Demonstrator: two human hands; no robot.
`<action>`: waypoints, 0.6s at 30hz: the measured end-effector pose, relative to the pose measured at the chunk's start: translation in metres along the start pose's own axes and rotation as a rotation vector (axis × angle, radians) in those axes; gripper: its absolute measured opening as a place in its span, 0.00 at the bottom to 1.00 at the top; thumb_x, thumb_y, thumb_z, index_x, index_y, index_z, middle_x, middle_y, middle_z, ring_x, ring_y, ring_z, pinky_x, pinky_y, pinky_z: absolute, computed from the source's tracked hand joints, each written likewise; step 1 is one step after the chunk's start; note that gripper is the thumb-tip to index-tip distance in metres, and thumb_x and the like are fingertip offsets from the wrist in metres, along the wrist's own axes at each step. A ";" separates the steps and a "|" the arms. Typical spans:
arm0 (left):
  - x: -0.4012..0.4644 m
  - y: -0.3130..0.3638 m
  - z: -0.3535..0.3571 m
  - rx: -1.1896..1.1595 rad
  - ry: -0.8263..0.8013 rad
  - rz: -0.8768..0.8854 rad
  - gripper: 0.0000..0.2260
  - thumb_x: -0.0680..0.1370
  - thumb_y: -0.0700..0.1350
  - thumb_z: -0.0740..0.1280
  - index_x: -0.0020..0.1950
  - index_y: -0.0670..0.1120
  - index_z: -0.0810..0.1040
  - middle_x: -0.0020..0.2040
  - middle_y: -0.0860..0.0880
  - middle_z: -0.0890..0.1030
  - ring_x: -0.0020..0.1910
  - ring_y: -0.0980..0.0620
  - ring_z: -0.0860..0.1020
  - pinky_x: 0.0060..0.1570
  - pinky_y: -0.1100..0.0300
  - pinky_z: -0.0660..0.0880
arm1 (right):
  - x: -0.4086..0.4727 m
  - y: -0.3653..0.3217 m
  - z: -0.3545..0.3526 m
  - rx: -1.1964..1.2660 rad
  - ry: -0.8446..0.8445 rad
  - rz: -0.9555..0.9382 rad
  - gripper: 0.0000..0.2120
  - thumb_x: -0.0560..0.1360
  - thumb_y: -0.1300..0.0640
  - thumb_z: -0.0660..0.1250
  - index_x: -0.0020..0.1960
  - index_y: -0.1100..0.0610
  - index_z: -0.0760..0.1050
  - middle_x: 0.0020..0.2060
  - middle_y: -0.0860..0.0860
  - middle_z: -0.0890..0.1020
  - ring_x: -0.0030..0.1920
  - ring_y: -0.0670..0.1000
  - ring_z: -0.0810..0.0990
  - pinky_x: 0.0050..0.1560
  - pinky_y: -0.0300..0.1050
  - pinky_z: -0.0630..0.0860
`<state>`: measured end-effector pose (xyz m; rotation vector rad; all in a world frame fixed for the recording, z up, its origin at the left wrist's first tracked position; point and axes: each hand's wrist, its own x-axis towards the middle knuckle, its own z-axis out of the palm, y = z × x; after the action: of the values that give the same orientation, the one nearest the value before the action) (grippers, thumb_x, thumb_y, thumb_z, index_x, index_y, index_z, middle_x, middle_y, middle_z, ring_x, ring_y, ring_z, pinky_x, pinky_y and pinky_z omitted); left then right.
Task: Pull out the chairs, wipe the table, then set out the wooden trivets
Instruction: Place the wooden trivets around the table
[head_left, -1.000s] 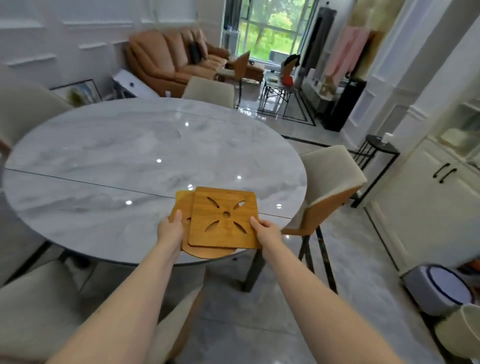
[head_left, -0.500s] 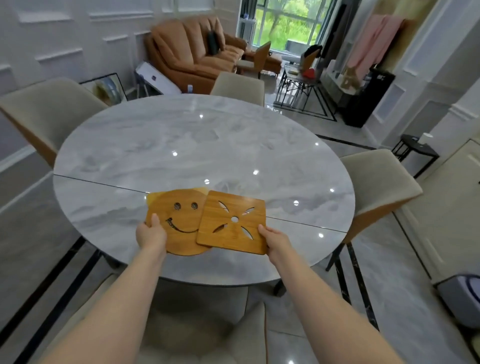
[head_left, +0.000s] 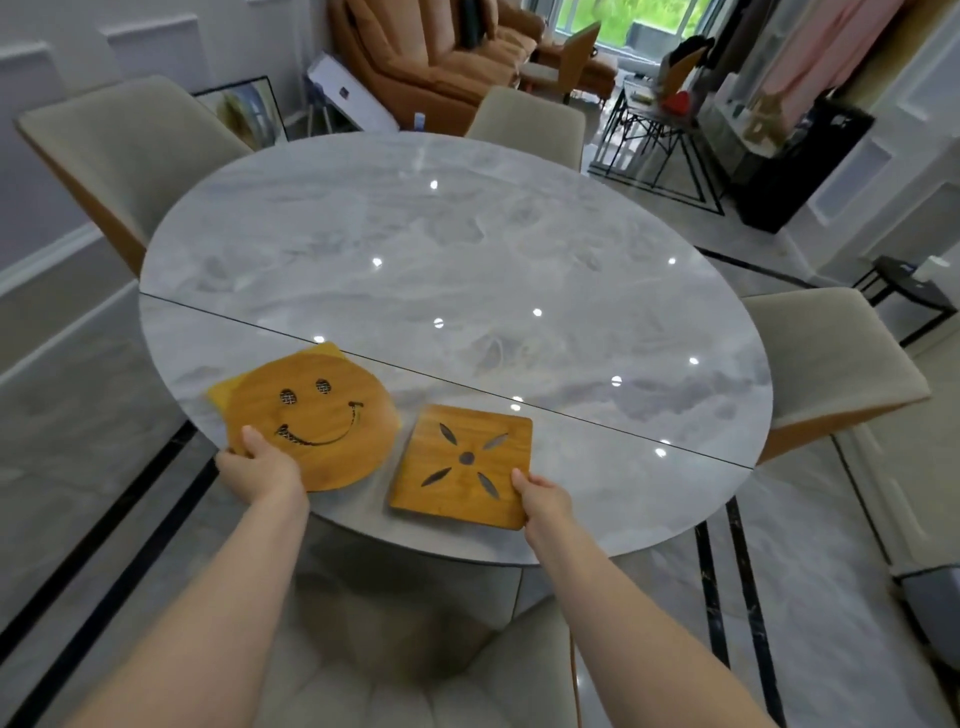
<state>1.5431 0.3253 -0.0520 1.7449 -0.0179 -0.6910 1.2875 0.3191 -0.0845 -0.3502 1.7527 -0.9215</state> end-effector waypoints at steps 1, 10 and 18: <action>0.000 -0.003 0.001 0.012 -0.004 0.002 0.18 0.83 0.49 0.54 0.68 0.39 0.67 0.65 0.42 0.73 0.64 0.45 0.73 0.59 0.56 0.70 | 0.002 0.002 0.004 -0.001 -0.005 0.003 0.17 0.76 0.59 0.68 0.63 0.63 0.73 0.59 0.60 0.78 0.60 0.60 0.77 0.62 0.57 0.74; 0.007 -0.024 0.012 0.097 -0.080 -0.018 0.19 0.83 0.51 0.54 0.68 0.40 0.67 0.66 0.41 0.72 0.65 0.42 0.72 0.60 0.52 0.69 | 0.014 0.020 0.023 -0.123 0.025 -0.053 0.08 0.75 0.57 0.70 0.52 0.59 0.76 0.53 0.58 0.80 0.55 0.59 0.79 0.60 0.55 0.75; 0.011 -0.026 0.014 0.092 -0.109 -0.046 0.18 0.83 0.52 0.54 0.66 0.41 0.68 0.64 0.42 0.74 0.62 0.44 0.73 0.56 0.53 0.70 | 0.016 0.022 0.023 -0.443 0.140 -0.191 0.14 0.76 0.49 0.68 0.54 0.59 0.78 0.52 0.55 0.81 0.51 0.54 0.78 0.54 0.47 0.75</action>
<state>1.5367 0.3164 -0.0821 1.7984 -0.0864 -0.8300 1.3065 0.3141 -0.1137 -0.7663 2.0779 -0.6943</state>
